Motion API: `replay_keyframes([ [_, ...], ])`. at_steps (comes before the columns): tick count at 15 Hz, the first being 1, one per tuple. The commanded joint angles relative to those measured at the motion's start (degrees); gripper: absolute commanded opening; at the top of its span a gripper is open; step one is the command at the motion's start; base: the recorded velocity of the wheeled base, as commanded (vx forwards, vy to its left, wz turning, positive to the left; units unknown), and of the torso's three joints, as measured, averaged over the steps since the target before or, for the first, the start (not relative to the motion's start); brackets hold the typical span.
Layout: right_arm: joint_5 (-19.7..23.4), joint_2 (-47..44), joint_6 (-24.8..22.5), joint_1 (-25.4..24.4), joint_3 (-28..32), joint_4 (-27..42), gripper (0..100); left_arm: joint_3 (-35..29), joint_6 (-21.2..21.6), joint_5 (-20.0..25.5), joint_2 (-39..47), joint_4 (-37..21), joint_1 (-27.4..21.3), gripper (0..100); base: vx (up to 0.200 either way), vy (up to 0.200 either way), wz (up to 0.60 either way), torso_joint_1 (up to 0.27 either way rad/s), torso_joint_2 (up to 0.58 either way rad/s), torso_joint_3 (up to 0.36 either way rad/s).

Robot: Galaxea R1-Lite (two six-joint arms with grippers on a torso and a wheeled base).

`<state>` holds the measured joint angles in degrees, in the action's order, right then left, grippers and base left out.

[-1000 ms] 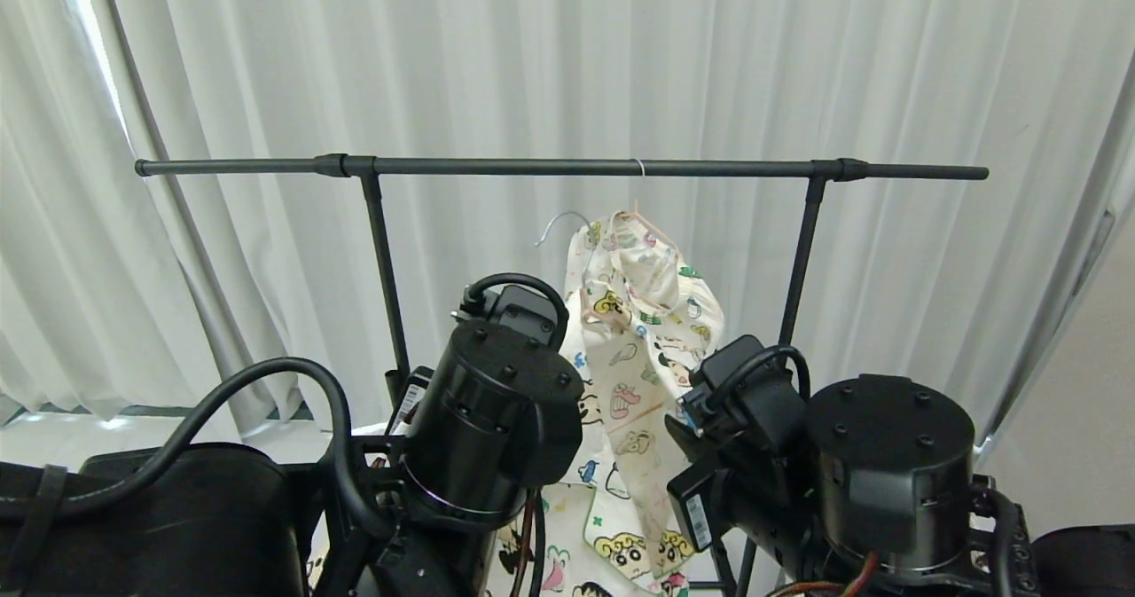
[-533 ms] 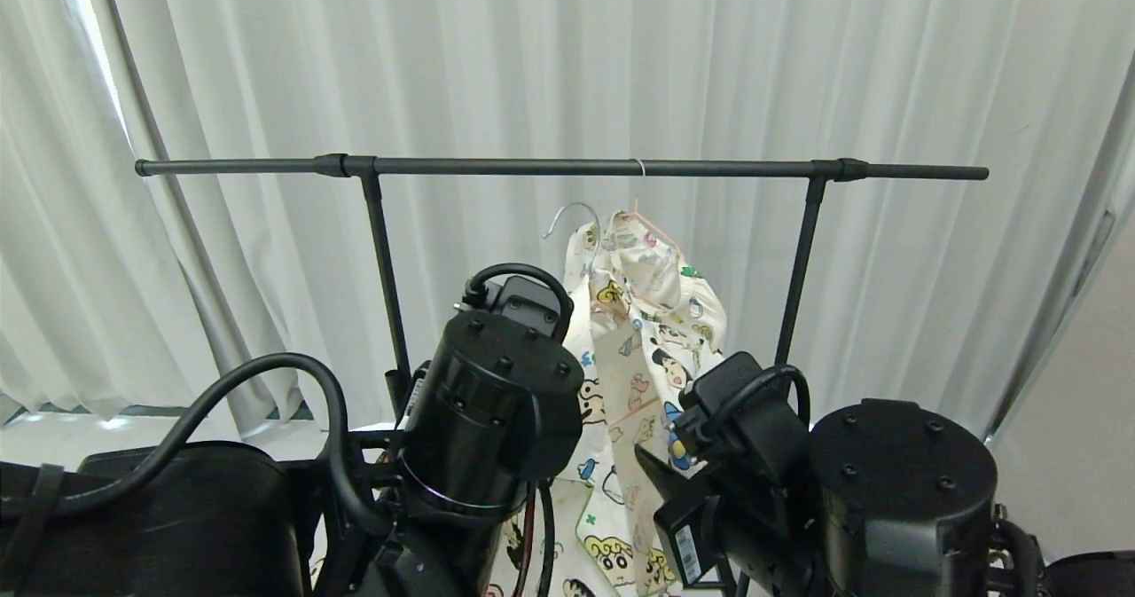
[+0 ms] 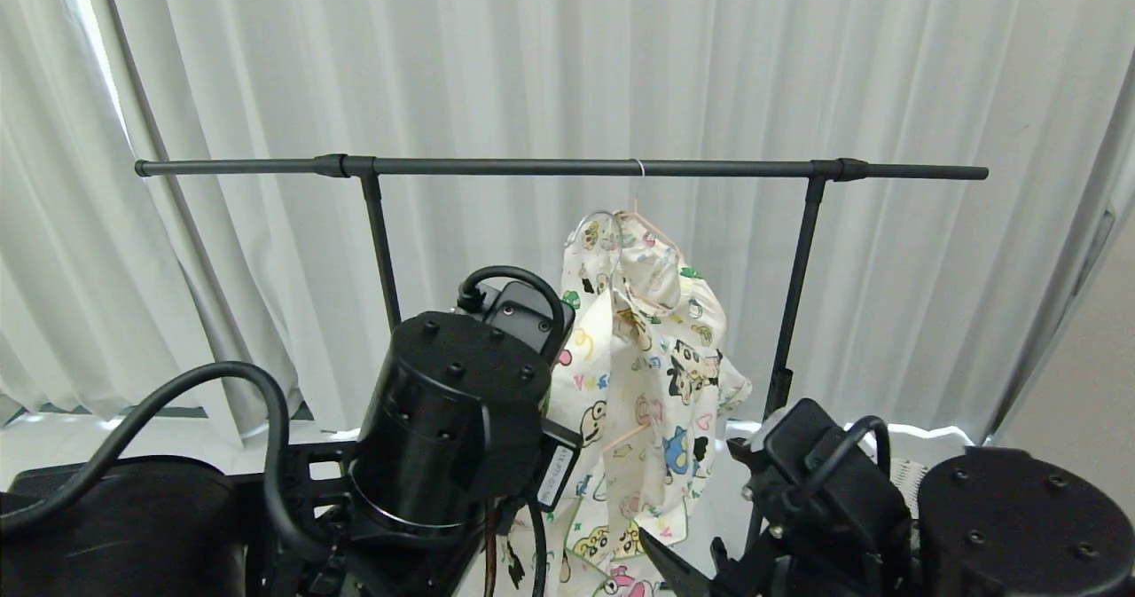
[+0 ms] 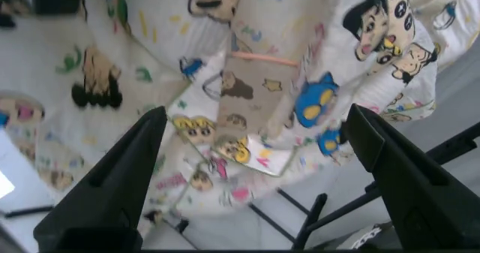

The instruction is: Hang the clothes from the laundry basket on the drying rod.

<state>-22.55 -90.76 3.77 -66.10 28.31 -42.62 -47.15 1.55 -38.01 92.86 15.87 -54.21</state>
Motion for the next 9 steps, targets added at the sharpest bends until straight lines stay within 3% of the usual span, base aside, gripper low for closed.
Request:
replay_keyframes([
  [1, 2.9, 6.8, -0.5, 3.1, -4.2, 1.7, 100, 2.9, 0.2, 4.1, -4.0, 0.0, 0.0, 0, 0.0, 0.0, 0.0, 0.0, 0.0, 0.0],
  [3, 6.9, 12.0, -2.4, 6.2, -5.3, 5.9, 100, 5.9, 3.1, 10.5, -7.0, 0.0, -0.1, 0, 0.0, 0.0, 0.0, 0.0, 0.0, 0.0],
  [4, 10.8, 16.2, -4.6, 9.0, -5.4, 10.4, 100, 8.1, 5.8, 17.1, -9.4, 0.1, -0.1, 0, 0.0, 0.0, 0.0, 0.0, 0.0, 0.0],
  [6, 19.0, 23.5, -10.0, 13.7, -4.8, 20.4, 100, 11.4, 11.3, 25.4, -12.3, 0.1, 0.6, 0, 0.0, 0.0, 0.0, 0.0, 0.0, 0.0],
  [9, 26.1, 29.9, -12.5, 15.1, -2.3, 34.2, 100, 12.7, 15.9, 32.6, -13.1, 0.5, 0.7, 0, 0.0, 0.0, 0.0, 0.0, 0.0, 0.0],
])
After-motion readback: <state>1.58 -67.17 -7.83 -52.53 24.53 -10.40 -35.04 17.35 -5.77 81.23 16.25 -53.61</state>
